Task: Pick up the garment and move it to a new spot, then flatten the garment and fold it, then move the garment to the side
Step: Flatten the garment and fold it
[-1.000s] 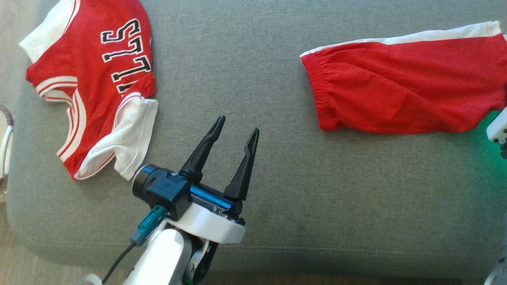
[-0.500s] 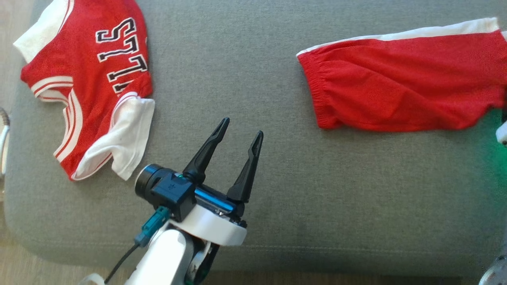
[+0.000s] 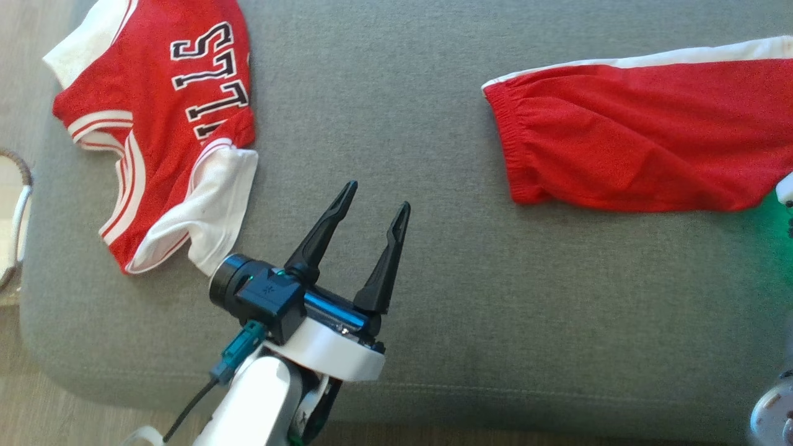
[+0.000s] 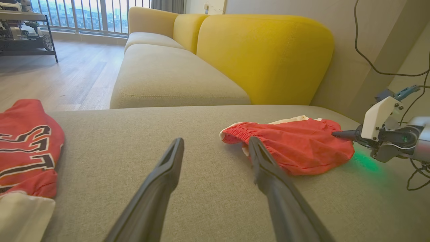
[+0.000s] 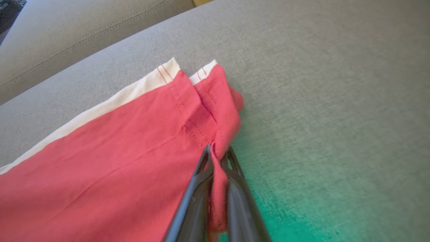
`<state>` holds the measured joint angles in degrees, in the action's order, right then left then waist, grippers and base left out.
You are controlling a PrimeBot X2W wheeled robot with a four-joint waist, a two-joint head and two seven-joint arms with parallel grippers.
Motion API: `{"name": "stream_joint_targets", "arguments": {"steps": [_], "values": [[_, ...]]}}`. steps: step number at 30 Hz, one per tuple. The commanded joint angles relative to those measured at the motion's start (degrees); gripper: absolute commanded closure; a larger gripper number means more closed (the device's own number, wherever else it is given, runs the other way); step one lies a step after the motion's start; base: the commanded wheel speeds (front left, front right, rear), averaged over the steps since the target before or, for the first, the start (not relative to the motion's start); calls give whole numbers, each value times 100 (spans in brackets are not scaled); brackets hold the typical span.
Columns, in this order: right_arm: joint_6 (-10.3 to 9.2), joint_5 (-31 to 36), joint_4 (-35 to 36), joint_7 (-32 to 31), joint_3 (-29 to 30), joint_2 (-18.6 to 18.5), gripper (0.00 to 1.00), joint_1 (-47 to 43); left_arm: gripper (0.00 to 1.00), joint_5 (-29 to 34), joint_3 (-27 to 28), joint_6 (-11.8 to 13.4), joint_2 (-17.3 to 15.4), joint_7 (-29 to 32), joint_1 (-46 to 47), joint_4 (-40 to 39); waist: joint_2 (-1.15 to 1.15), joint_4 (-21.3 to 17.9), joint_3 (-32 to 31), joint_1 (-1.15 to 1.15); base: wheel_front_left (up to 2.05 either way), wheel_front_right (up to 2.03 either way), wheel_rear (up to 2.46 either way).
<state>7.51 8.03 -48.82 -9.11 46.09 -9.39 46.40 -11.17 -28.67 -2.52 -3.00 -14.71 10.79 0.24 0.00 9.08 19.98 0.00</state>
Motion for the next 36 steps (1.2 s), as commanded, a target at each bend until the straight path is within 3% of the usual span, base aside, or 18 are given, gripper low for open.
{"name": "stream_joint_targets", "arguments": {"steps": [1,13,29,36], "values": [[-2,11,149,76,-109,-86,100,95,0,-22,176,36,12,-29,75,-192,0,-66,-61,0,0,0,0],[-2,23,1033,24,-770,-390,100,-85,0,-66,153,84,12,-29,-21,-189,0,-453,-393,0,0,0,0],[-2,-1137,2762,-598,-3271,319,100,-549,0,-139,64,116,12,-29,-96,-81,0,-173,-632,0,0,0,0],[-2,-1424,2904,-882,-4263,530,100,-908,0,-215,1,167,13,-29,-74,-125,0,-15,-593,0,0,0,0]]}}
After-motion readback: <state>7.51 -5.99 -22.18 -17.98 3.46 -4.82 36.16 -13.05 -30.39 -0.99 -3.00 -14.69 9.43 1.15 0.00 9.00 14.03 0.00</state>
